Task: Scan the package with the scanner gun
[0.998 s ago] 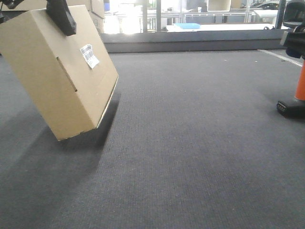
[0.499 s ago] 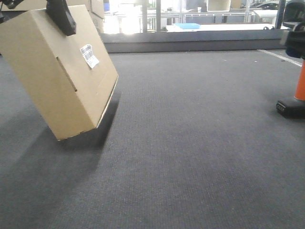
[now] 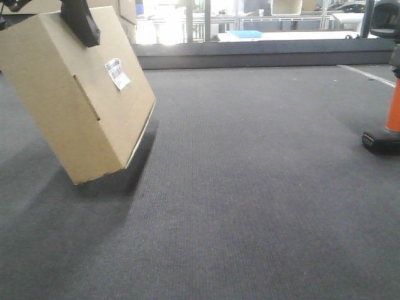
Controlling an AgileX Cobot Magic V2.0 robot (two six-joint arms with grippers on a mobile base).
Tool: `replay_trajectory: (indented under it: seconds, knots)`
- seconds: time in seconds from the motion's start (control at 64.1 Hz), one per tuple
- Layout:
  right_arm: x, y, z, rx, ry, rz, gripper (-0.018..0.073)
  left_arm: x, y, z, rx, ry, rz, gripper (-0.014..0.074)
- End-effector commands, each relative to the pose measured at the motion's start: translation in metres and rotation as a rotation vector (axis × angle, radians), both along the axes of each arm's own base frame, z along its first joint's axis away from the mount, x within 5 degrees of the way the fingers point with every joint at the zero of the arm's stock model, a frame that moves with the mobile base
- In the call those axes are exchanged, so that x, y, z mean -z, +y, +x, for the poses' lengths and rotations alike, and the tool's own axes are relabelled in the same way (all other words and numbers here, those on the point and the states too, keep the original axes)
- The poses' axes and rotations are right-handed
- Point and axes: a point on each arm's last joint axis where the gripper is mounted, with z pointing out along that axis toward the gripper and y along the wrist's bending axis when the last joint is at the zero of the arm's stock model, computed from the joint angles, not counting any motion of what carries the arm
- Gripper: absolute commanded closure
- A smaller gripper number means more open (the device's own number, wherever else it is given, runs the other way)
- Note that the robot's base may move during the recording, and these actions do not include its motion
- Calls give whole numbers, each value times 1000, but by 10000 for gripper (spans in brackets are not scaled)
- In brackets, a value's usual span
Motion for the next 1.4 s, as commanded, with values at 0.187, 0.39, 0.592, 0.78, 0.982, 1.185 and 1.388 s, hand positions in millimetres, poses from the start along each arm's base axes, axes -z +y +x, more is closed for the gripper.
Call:
replay_trajectory:
  seconds: [0.187, 0.39, 0.592, 0.78, 0.982, 1.185, 1.388]
  knots:
    - [-21, 14, -24, -217, 76, -10, 216, -6, 7, -5, 29, -16, 90, 707]
    - [-42, 15, -45, -286, 49, -61, 610, -4, 11, -9, 92, 10, 194, 707]
    - [-59, 14, -70, -325, 4, -37, 728, -3, 24, -6, 85, 19, 277, 707]
    - [-70, 13, -94, -366, -23, -22, 728, 0, 60, 2, 49, 67, 359, 707]
    - [-82, 11, -112, -373, -120, -19, 728, 2, 100, 8, 35, 102, 345, 707]
    - [-85, 10, -116, -373, -147, -19, 728, 1, 139, 7, -66, 105, 342, 707]
    - [-84, 10, -116, -374, -145, -19, 728, -1, 140, 3, -61, 59, 354, 707]
